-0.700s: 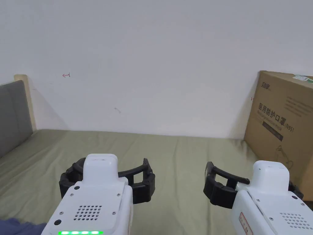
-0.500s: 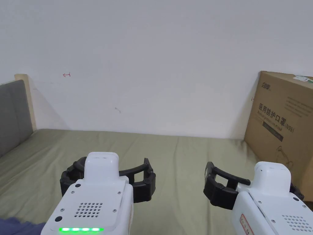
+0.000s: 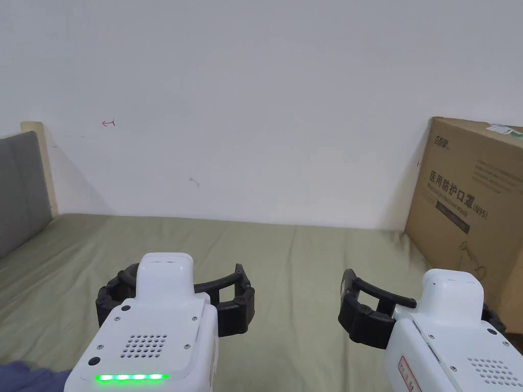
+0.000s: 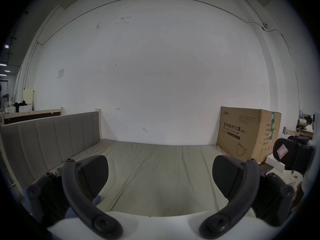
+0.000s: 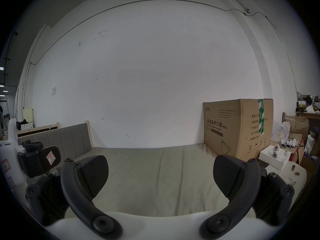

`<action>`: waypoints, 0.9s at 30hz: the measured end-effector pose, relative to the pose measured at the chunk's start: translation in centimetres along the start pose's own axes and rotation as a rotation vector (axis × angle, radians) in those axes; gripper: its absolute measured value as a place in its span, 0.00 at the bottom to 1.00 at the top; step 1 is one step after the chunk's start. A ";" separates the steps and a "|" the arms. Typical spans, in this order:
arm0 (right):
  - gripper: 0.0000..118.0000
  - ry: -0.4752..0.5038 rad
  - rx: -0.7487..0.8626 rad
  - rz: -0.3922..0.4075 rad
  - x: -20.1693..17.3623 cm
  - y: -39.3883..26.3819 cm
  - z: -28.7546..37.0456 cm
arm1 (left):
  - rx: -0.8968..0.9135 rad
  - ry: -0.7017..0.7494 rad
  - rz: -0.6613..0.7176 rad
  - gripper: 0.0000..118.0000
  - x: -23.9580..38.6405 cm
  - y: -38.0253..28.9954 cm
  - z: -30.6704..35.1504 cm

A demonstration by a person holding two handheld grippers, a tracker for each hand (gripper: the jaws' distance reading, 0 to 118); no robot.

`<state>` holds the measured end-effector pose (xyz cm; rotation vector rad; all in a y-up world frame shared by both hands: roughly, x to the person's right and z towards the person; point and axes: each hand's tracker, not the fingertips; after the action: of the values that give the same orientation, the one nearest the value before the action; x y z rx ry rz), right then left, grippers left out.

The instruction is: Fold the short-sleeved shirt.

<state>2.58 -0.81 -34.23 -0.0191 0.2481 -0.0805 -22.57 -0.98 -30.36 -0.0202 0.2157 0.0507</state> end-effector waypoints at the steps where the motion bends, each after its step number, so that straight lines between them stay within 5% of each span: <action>1: 1.00 -0.002 0.000 -0.001 0.0 0.0 0.0 | 0.004 0.005 -0.003 1.00 0.0 0.0 0.0; 27: 1.00 -0.022 0.032 0.037 0.0 0.1 0.2 | 0.005 -0.025 -0.018 1.00 0.1 -0.1 0.2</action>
<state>2.69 -0.69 -34.02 0.0161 0.2252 -0.0473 -22.47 -1.07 -30.16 -0.0170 0.1904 0.0323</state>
